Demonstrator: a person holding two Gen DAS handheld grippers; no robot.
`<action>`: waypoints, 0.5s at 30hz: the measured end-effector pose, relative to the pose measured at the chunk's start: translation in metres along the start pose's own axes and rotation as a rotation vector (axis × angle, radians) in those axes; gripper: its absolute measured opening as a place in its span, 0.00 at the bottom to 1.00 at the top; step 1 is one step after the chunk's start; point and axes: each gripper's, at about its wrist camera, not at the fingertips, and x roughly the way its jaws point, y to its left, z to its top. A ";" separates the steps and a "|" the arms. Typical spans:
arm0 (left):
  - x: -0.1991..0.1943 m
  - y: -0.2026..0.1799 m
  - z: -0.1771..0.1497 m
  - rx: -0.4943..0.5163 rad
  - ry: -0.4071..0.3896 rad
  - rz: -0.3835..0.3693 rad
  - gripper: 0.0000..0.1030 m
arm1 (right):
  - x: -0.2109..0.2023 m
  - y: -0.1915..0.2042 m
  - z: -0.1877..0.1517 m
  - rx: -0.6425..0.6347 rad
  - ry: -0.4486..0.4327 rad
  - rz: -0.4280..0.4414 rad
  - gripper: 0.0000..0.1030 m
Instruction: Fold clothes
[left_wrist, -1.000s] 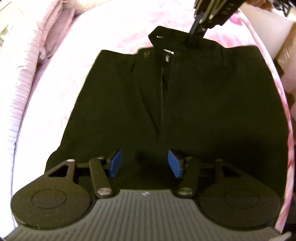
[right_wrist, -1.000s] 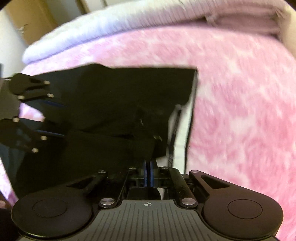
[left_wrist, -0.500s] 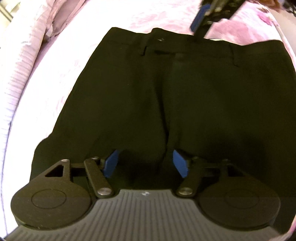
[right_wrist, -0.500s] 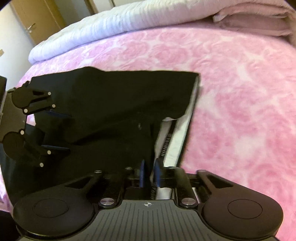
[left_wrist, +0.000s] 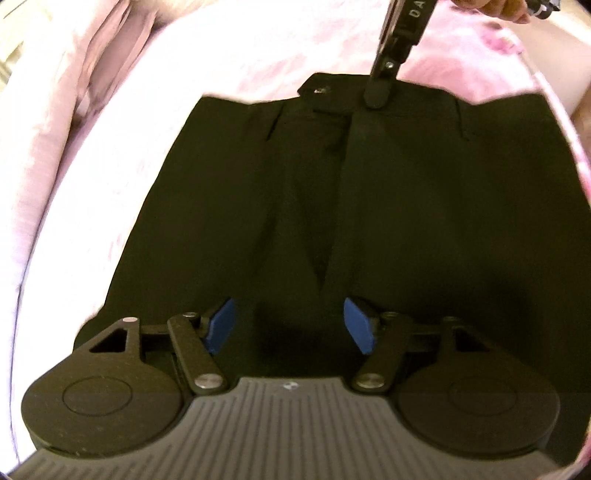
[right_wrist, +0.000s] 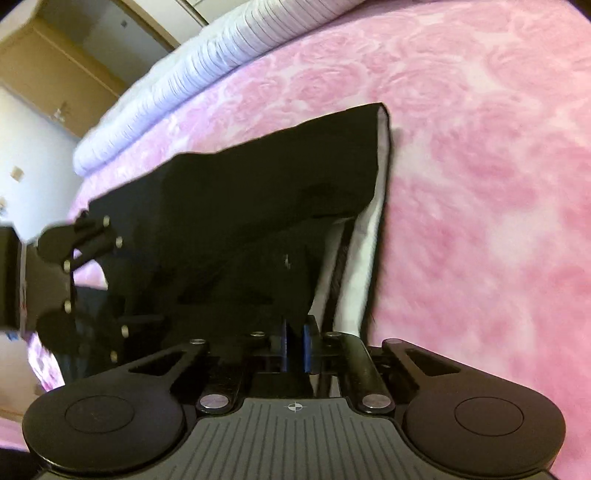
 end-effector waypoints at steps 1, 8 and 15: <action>0.002 -0.002 0.004 0.006 -0.002 -0.007 0.60 | -0.008 0.001 -0.004 0.013 -0.002 -0.008 0.03; 0.006 -0.005 0.001 -0.049 0.043 -0.006 0.60 | -0.008 0.012 -0.011 0.010 -0.020 -0.099 0.06; -0.067 -0.009 -0.081 -0.277 0.172 0.075 0.60 | -0.014 0.036 -0.010 -0.051 -0.068 -0.258 0.40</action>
